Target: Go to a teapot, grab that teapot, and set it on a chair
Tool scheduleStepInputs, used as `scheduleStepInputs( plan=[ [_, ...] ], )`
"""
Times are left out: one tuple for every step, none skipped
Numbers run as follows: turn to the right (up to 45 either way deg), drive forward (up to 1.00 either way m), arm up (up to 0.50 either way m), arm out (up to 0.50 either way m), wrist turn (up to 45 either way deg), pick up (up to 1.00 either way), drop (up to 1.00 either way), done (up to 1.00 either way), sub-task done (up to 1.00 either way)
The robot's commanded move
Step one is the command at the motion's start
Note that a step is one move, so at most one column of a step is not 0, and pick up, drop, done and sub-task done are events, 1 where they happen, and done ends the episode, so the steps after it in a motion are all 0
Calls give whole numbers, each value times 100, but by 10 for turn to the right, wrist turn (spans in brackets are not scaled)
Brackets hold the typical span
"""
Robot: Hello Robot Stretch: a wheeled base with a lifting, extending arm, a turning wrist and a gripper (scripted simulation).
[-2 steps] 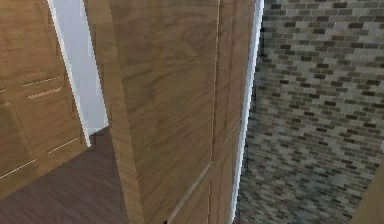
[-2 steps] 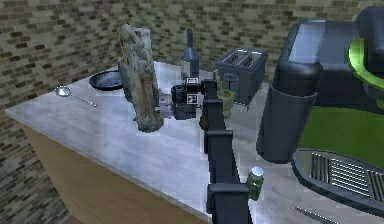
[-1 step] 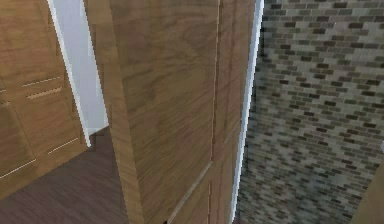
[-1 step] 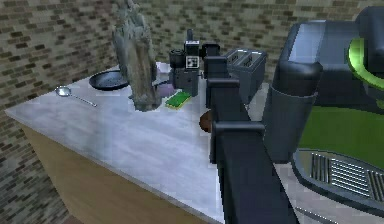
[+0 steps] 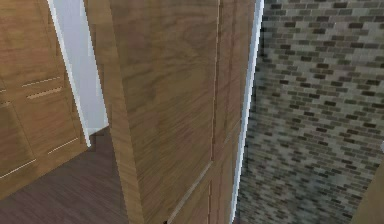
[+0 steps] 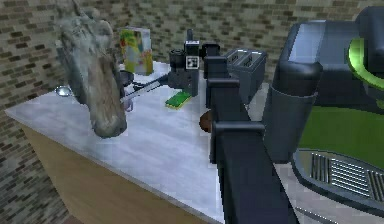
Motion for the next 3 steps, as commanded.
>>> scheduleStepInputs(
  plan=[
    [0,0,0,0,-450,0,0,0,0],
    [0,0,0,0,-210,0,0,0,0],
    [0,0,0,-40,0,0,0,0,0]
  ],
)
